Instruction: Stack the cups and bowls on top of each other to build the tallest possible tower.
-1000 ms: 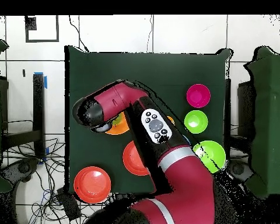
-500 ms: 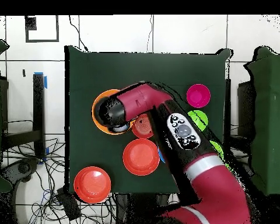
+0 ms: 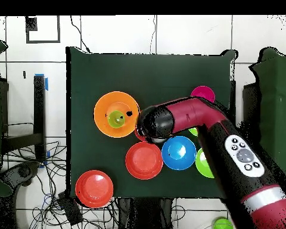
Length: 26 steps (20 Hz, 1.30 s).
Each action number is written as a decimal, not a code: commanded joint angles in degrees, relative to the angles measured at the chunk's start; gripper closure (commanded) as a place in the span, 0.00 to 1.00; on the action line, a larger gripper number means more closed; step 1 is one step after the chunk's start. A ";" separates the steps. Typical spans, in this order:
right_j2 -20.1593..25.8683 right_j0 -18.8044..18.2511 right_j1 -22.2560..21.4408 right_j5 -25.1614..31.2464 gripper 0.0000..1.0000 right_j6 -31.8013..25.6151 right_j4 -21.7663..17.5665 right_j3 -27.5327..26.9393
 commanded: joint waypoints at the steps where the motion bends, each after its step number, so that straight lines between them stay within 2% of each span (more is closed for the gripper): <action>1: 4.31 -3.45 -2.18 3.99 0.00 -20.61 -0.96 6.84; 3: 1.93 -4.08 -4.62 1.38 0.00 -16.46 -2.94 9.56; 6: 4.20 -10.70 -6.02 -2.63 0.00 -20.23 -2.95 15.40; 9: 7.42 -15.68 -5.75 -7.22 0.00 -20.32 -2.62 18.35; 12: 7.80 -15.31 -5.02 -10.51 0.00 -15.88 -4.77 18.93; 14: 8.62 -14.76 -4.50 -11.63 0.00 -14.37 -4.78 18.56; 19: 9.91 -13.99 -3.22 -19.46 0.00 -9.45 -5.23 18.37; 26: 9.07 -13.21 -3.88 -20.85 0.00 -11.50 -7.05 18.22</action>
